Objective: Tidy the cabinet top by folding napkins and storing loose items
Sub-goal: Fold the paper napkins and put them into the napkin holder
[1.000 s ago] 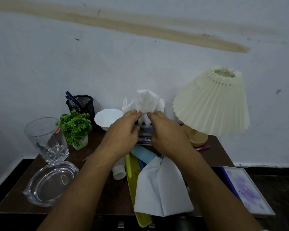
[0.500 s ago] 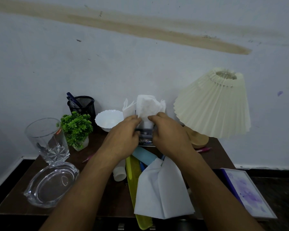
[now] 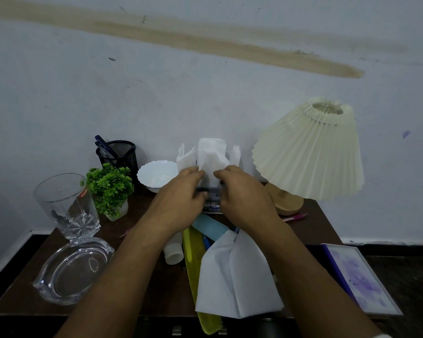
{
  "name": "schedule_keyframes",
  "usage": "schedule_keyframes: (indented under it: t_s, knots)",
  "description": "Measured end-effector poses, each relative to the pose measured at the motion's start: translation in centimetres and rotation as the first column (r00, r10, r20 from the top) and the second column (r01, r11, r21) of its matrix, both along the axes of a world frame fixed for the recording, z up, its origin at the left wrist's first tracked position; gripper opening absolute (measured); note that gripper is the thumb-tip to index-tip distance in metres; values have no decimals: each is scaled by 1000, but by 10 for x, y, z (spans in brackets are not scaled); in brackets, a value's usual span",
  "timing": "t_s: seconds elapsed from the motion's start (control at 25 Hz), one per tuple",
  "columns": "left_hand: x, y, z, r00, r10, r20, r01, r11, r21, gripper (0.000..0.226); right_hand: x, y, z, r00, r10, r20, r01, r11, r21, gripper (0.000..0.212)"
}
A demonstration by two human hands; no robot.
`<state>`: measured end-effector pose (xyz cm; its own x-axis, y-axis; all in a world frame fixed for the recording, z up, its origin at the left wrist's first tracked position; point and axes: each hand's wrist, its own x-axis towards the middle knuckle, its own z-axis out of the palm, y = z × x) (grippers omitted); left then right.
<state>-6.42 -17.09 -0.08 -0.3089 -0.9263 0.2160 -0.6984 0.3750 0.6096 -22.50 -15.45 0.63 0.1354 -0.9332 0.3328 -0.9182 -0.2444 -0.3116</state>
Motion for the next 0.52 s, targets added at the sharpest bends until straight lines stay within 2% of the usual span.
schedule_keyframes:
  t_s: [0.16, 0.36, 0.52]
  knots:
    - [1, 2, 1, 1000, 3, 18, -3, 1000, 14, 58, -2, 1, -1, 1000, 6, 1, -6, 1000, 19, 34]
    - [-2, 13, 8, 998, -22, 54, 23, 1000, -7, 48, -4, 7, 1, 999, 42, 14, -43, 998, 53, 41]
    - [0, 19, 12, 997, -6, 79, 8, 1000, -17, 53, -8, 16, 10, 999, 28, 32, -29, 999, 39, 44]
